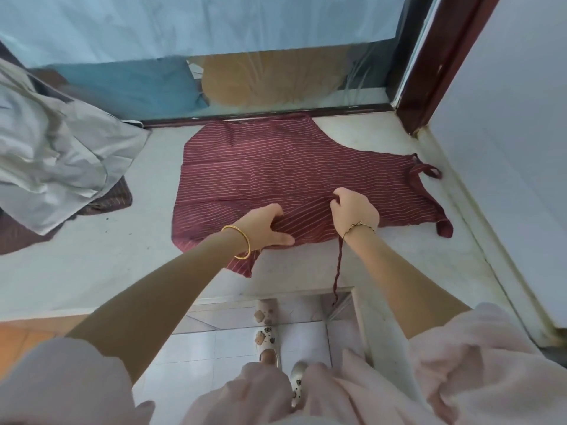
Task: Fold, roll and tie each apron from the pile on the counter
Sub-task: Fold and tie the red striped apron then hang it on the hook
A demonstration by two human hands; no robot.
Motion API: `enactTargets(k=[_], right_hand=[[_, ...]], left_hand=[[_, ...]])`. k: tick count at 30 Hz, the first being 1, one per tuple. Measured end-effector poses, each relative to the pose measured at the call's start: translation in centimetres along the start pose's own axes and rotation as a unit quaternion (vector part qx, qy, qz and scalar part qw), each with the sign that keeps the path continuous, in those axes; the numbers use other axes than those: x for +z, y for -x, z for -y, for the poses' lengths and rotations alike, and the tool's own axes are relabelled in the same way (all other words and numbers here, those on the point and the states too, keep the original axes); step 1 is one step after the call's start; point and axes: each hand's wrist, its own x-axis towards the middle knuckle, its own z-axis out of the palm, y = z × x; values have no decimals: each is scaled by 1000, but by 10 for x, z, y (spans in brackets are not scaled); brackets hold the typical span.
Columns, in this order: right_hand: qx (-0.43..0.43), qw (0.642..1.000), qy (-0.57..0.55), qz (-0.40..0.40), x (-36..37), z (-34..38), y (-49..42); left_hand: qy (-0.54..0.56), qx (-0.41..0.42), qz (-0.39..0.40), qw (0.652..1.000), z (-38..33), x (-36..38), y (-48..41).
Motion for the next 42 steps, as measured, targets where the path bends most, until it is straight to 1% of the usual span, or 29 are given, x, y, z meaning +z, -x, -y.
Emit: enactTargets(k=[2,3,4,5,6,8,11,13,14,15,16,17,18,19,20,21,22,23,24,26,28,30,32,33,35,36,38,40,42], right_hand=[[17,1000,0,3,0,-3,1],[23,1000,5,5,0,-5,2],[29,999,15,7,1,-8,2],[34,999,24,11,1,-10,3],[38,999,31,18,2,-12,3],[36,998,43,30,4,-12,4],[39,998,41,18,4,-5,1],[52,998,38,0,2,-5,-5],[50,998,40,-12,-1,-5,-8],[40,998,48,-20,-3,-5,-10],[22,998,58,-19,-5,-5,-10],[6,997,73,0,-6,-5,-13],[-1,995,94,42,-6,-6,-15],[1,986,123,109,-4,-5,-19],[3,967,163,194,-3,-4,-22],[-3,940,208,271,-1,-4,-24],[-13,912,252,325,2,-3,-27],[-22,890,290,351,4,0,-32],[-21,878,312,361,2,6,-36],[-19,876,319,360,-5,19,-47],[-14,886,299,355,-14,37,-71],[-27,901,277,332,-19,55,-103],[-19,932,244,266,-20,75,-138],[-9,951,222,213,-20,86,-153],[-10,970,208,127,-12,107,-189],[-20,972,213,102,-3,119,-210],[-39,976,203,64,22,132,-235],[-59,975,204,63,60,134,-259],[-101,964,217,115,99,135,-273]], left_hand=[[-94,-12,92,991,6,-5,7],[-152,-33,123,980,12,-7,11],[-190,-56,132,971,20,-8,15],[-210,-78,115,968,29,-10,18],[-210,-103,78,969,36,-13,21],[-217,-142,-20,966,42,-21,25],[-304,-174,-144,925,44,-38,31],[-326,-194,-197,904,54,-52,32],[-321,-201,-208,902,61,-60,32],[-310,-199,-199,908,70,-66,31],[-292,-184,-158,925,77,-69,30],[-278,-160,-86,943,82,-72,30],[-286,-144,4,947,86,-72,30],[-316,-150,100,931,87,-71,33],[-353,-167,193,900,85,-69,36],[-387,-183,257,867,85,-67,36],[-405,-195,296,843,85,-67,35],[-414,-201,326,826,85,-69,33],[-421,-202,344,815,85,-73,30],[-429,-213,349,805,87,-86,21],[-436,-227,318,811,92,-104,6],[-414,-240,259,839,102,-122,-13],[-356,-247,170,885,126,-142,-44],[-307,-249,112,912,142,-151,-61],[-257,-235,-2,937,169,-166,-93],[-248,-234,-48,939,181,-173,-112],[-260,-246,-112,927,199,-173,-139],[-271,-243,-129,922,218,-166,-167],[-260,-218,-113,934,238,-156,-190]])
